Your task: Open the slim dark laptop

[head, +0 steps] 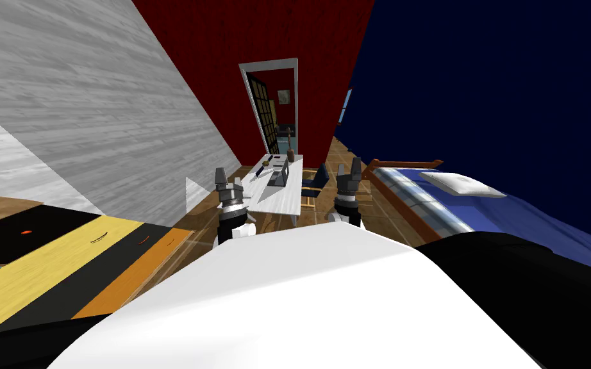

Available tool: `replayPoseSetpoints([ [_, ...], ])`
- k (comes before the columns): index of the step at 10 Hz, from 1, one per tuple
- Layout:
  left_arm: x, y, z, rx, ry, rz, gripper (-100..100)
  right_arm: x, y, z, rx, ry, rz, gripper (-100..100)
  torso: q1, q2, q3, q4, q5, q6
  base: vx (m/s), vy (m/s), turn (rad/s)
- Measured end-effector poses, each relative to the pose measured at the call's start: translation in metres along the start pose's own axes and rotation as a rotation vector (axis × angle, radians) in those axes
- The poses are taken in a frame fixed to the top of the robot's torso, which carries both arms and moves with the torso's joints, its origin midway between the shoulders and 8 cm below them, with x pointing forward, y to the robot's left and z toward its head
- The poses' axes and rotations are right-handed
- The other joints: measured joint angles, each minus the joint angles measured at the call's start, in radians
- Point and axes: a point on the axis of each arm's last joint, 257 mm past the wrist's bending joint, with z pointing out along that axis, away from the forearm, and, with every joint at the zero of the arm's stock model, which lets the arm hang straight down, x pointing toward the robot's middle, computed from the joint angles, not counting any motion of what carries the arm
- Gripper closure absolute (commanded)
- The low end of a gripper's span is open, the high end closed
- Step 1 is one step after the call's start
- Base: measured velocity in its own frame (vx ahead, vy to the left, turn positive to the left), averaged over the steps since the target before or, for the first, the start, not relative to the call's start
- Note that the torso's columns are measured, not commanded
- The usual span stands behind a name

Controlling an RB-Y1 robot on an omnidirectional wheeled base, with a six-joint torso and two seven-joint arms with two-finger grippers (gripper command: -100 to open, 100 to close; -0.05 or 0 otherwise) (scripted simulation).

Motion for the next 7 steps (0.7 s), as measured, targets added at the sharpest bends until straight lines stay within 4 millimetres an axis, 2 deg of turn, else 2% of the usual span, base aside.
replayPoseSetpoints([
  [2,0.0,0.0,0.0,0.0,0.0,0.0,0,0.0,0.0,0.0,0.0,0.0,0.0,0,0.0,0.104,-0.209,0.105,0.0,0.0,0.0,0.0,0.0],
  [7,0.0,-0.0002,0.0,0.0,0.0,0.0,0,0.0,0.0001,0.0001,0.0,0.0,0.0,0,0.0,0.47,-0.939,0.47,0.0,0.0,0.0,0.0,0.0],
])
